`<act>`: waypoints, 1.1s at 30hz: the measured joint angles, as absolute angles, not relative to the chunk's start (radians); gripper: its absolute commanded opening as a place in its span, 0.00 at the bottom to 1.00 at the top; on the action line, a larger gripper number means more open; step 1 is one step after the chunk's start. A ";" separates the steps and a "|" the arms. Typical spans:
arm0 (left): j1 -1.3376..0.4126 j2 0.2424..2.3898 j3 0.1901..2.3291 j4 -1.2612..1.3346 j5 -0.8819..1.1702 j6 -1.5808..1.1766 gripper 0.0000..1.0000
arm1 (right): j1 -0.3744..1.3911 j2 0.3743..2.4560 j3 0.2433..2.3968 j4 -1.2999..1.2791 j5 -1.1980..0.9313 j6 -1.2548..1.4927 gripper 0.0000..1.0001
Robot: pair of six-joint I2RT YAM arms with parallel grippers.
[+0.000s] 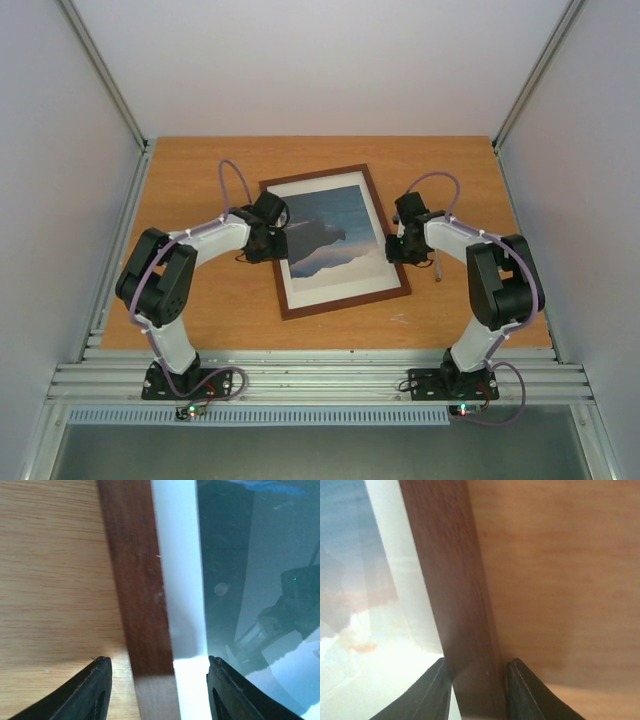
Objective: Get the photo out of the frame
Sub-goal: Move the photo frame to the center of the board.
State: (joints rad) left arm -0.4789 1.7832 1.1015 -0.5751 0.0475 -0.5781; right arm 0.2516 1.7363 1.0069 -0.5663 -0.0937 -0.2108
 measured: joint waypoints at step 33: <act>-0.519 1.850 1.190 -0.597 0.030 -0.567 0.45 | 0.276 1.530 0.878 -0.697 -0.049 -0.131 0.01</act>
